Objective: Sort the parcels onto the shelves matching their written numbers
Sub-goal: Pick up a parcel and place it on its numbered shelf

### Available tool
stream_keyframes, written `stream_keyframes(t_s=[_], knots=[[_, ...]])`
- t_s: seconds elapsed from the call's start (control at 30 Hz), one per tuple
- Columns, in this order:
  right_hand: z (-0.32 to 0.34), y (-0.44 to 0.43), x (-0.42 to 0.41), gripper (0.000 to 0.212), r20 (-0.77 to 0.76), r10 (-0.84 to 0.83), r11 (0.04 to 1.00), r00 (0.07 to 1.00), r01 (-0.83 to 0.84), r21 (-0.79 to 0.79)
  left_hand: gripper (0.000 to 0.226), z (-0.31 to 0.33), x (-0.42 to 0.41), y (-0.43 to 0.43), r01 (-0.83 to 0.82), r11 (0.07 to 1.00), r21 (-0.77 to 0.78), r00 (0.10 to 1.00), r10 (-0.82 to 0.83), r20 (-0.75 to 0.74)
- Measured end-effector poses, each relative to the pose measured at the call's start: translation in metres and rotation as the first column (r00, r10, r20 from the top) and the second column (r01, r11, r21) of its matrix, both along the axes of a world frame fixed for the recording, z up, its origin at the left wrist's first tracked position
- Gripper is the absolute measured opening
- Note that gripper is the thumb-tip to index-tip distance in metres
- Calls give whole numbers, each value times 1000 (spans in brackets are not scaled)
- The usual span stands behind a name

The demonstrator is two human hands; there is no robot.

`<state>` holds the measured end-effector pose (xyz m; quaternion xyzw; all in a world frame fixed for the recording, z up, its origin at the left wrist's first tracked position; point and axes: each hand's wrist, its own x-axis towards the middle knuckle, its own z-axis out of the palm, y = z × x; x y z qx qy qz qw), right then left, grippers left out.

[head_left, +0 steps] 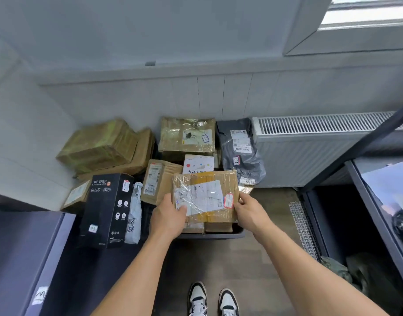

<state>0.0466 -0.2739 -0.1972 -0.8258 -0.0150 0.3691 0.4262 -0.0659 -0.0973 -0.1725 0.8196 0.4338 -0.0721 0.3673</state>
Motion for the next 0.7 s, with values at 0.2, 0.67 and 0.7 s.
stream_keyframes(t_s=[0.2, 0.67, 0.7], knots=[[68, -17, 12, 23, 133, 37, 996, 990, -48, 77, 33, 56, -3, -22, -72, 997, 25, 988, 68, 136], [200, -19, 19, 32, 427, 32, 938, 904, -175, 301, 21, 191, -20, -28, -227, 965, 130, 838, 126, 532], [208, -19, 17, 33, 439, 25, 929, 898, -182, 321, 20, 199, -21, -26, -236, 962, 135, 822, 123, 556]])
